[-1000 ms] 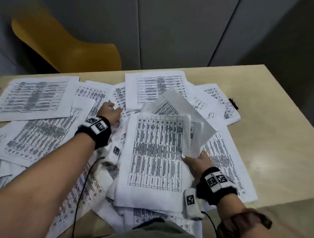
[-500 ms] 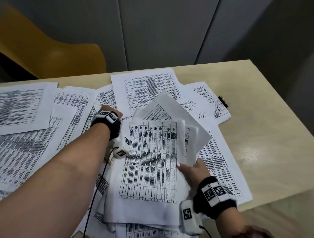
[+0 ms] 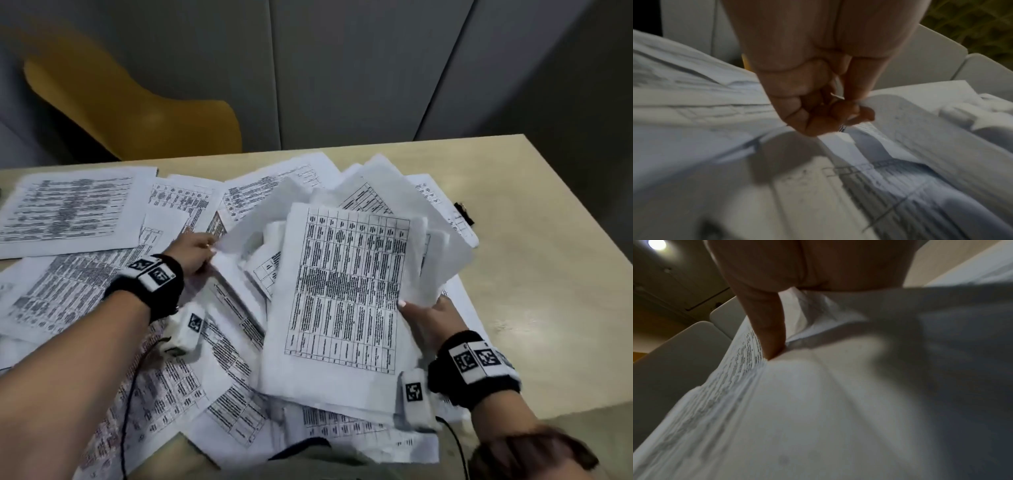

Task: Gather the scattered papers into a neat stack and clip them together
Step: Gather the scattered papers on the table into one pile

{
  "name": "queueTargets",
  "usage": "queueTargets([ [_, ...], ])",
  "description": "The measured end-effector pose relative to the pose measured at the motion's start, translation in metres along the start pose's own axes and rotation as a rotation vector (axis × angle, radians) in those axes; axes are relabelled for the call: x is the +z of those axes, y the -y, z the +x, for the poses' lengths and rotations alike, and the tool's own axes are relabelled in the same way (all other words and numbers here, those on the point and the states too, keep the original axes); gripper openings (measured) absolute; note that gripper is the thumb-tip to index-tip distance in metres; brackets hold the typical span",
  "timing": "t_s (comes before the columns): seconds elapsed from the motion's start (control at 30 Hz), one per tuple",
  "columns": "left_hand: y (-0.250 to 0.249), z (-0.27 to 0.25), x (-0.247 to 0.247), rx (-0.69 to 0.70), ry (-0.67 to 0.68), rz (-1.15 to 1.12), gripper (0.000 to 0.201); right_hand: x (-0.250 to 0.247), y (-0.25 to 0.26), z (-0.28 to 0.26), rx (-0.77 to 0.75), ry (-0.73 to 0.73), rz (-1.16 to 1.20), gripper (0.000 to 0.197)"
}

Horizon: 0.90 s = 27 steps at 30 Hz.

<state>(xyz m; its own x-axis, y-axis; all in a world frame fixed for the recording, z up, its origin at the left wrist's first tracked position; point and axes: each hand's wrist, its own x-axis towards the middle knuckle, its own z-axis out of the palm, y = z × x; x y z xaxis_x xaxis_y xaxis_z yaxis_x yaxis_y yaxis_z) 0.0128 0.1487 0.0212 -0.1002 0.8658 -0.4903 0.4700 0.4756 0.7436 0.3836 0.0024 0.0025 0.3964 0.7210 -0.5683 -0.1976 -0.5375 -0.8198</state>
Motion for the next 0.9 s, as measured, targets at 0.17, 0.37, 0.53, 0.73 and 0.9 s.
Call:
queueTargets([
  [0.17, 0.004, -0.038, 0.008, -0.019, 0.154, 0.068, 0.029, 0.020, 0.007, -0.008, 0.055, 0.106, -0.031, 0.033],
  [0.37, 0.009, -0.074, 0.035, -0.050, 0.168, -0.363, 0.021, 0.031, 0.008, -0.021, 0.072, 0.210, -0.142, 0.041],
  [0.53, 0.020, -0.081, 0.037, -0.181, 0.217, -0.772, 0.044, 0.031, 0.004, -0.027, 0.099, 0.237, -0.167, 0.034],
  [0.73, 0.025, -0.102, 0.057, -0.115, 0.187, -0.572, 0.046, 0.028, -0.007, -0.022, 0.162, 0.260, -0.047, 0.072],
  [0.9, 0.008, -0.105, 0.036, -0.008, 0.133, -0.464, 0.051, 0.044, -0.004, -0.021, 0.104, 0.274, -0.253, 0.032],
])
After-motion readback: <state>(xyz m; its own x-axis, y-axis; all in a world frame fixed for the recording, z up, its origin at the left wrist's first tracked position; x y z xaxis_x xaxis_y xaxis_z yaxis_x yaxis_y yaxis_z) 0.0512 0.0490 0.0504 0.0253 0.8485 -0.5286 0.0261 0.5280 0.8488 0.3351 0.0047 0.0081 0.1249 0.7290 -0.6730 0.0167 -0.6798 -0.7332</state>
